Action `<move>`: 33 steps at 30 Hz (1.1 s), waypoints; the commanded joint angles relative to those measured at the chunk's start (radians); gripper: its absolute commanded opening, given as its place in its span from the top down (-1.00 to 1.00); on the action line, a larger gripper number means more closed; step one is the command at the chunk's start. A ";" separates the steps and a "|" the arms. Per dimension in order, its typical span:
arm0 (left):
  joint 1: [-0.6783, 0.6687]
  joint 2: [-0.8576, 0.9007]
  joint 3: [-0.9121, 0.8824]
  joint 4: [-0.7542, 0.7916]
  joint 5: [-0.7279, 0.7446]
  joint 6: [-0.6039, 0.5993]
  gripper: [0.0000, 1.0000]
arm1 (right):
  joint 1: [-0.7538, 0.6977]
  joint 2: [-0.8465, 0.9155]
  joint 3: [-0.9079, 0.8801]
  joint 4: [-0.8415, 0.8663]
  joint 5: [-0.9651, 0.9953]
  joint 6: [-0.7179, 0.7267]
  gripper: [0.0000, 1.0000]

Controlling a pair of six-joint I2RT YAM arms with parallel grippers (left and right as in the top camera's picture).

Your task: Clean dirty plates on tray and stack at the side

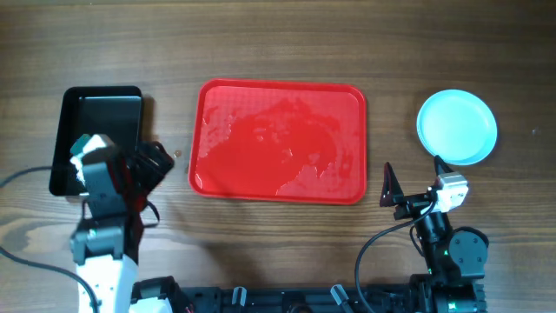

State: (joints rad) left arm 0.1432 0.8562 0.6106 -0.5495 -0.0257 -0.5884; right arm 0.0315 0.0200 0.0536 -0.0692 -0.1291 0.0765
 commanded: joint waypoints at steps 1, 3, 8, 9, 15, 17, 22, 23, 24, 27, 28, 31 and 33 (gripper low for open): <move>-0.035 -0.079 -0.063 0.011 0.014 0.008 -1.00 | -0.005 -0.016 -0.017 0.005 0.018 -0.014 -0.99; -0.049 -0.113 -0.084 0.001 0.013 0.008 -1.00 | -0.005 -0.016 -0.017 0.005 0.018 -0.014 -0.99; -0.073 -0.169 -0.111 -0.019 0.013 0.008 -1.00 | -0.005 -0.016 -0.017 0.005 0.018 -0.014 -0.99; -0.075 -0.179 -0.116 -0.017 0.013 0.008 -1.00 | -0.005 -0.016 -0.017 0.005 0.018 -0.014 -1.00; -0.076 -0.224 -0.172 -0.014 0.013 0.008 -1.00 | -0.005 -0.016 -0.017 0.005 0.018 -0.014 -0.99; -0.076 -0.228 -0.192 -0.010 0.013 0.009 -1.00 | -0.005 -0.016 -0.017 0.005 0.018 -0.014 -0.99; -0.076 -0.272 -0.244 0.047 0.064 0.121 -1.00 | -0.005 -0.016 -0.017 0.005 0.018 -0.014 -0.99; -0.076 -0.286 -0.248 0.058 0.082 0.153 -1.00 | -0.005 -0.016 -0.017 0.005 0.018 -0.014 -1.00; -0.076 -0.297 -0.251 0.064 0.092 0.173 -1.00 | -0.005 -0.016 -0.017 0.005 0.018 -0.014 -0.99; -0.076 -0.332 -0.251 0.065 0.097 0.193 -1.00 | -0.005 -0.016 -0.017 0.005 0.018 -0.014 -0.99; -0.076 -0.344 -0.251 0.068 0.097 0.193 -1.00 | -0.005 -0.016 -0.017 0.005 0.018 -0.014 -0.99; -0.082 -0.375 -0.252 0.080 0.095 0.194 -1.00 | -0.005 -0.016 -0.017 0.005 0.018 -0.014 -0.99; -0.097 -0.388 -0.252 0.106 0.093 0.217 -1.00 | -0.005 -0.016 -0.017 0.005 0.018 -0.014 -1.00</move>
State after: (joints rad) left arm 0.0696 0.4965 0.3710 -0.4759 0.0517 -0.4301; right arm 0.0315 0.0200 0.0528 -0.0692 -0.1291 0.0769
